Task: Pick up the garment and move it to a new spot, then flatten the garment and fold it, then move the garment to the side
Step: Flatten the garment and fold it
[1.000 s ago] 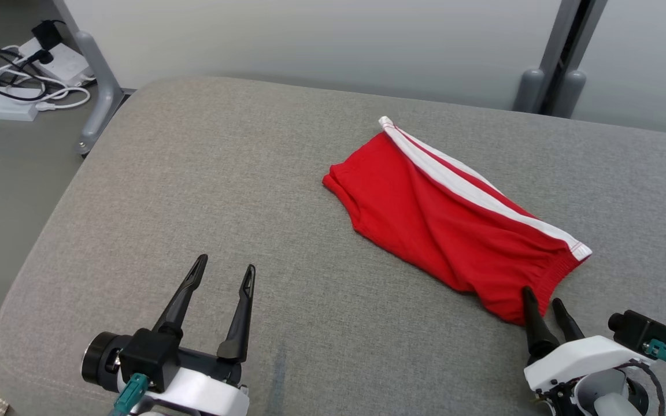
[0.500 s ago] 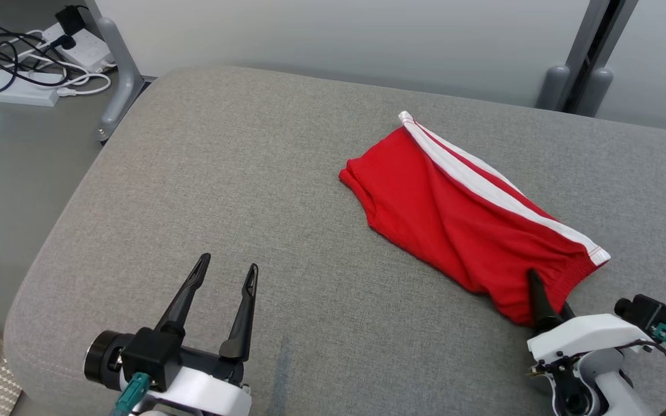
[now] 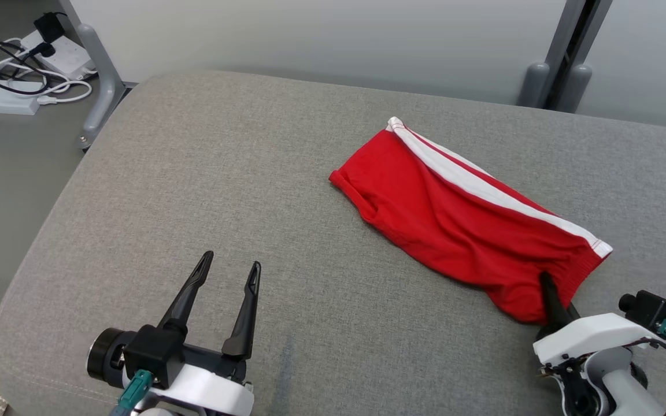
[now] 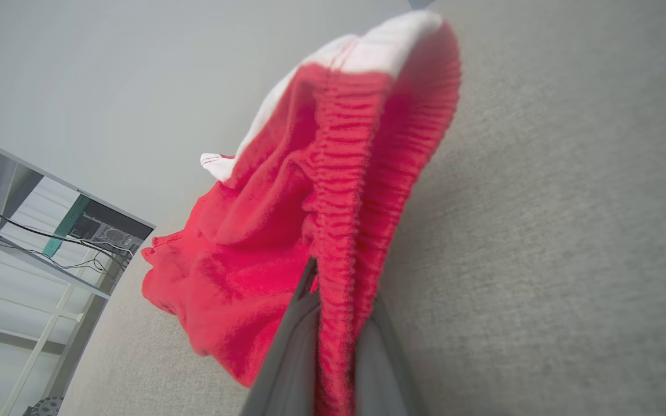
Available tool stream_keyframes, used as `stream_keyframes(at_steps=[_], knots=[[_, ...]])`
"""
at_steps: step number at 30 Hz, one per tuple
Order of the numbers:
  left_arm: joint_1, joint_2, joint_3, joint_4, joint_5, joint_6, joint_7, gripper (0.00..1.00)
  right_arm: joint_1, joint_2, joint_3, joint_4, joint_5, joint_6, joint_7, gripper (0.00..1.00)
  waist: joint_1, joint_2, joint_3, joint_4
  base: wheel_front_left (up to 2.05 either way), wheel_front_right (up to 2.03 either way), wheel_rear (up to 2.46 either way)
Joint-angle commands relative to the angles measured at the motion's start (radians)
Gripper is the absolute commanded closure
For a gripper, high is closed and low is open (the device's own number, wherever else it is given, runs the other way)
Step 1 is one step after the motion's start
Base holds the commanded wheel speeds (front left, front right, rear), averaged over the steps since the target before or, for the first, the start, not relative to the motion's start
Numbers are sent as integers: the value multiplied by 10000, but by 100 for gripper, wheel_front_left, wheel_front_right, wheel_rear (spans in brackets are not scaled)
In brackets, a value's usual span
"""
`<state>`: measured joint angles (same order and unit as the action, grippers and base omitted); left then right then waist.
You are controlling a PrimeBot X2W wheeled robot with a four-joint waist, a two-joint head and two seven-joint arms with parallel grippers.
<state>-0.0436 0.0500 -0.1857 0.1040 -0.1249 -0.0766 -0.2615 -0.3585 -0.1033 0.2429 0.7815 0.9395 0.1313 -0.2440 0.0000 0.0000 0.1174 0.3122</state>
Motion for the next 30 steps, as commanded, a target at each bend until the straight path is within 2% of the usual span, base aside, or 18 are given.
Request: stream_keyframes(at_steps=[1, 7, 8, 14, 17, 25, 30], knots=[[-97, 24, -20, 6, -80, 69, -32, 0, 8, -380, 46, 31, -102, -12, 14, 100, 0, 0, 17, -68, 0, 0, 0], [-240, 25, -83, 11, -114, 83, -32, 0, -473, -1586, 598, -185, -781, -9, 552, 100, 0, 0, 214, -232, 0, 0, 0], [-240, 25, -83, 11, -114, 83, -32, 0, -473, -1586, 598, -185, -781, -9, 552, 100, 0, 0, 214, -232, 0, 0, 0], [-446, 23, -203, 32, -165, 73, -32, 0, -1129, -3094, 1563, -512, -1171, -10, 1948, 100, 0, 0, 529, -321, 0, 0, 0], [-587, 26, -315, 21, -204, 89, -32, 0, -1428, -4047, 2087, -606, -1218, -10, 2544, 100, 0, 0, 699, -269, 0, 0, 0], [-882, 27, -637, 68, -307, 159, -32, 0, -2278, -5937, 3460, -517, -1198, -10, 3237, 100, 0, 0, 1119, 7, 0, 0, 0], [-931, 25, -744, 117, -358, 212, -32, 0, -2882, -6438, 4042, -234, -1088, -10, 3332, 100, 0, 0, 1199, 112, 0, 0, 0]])
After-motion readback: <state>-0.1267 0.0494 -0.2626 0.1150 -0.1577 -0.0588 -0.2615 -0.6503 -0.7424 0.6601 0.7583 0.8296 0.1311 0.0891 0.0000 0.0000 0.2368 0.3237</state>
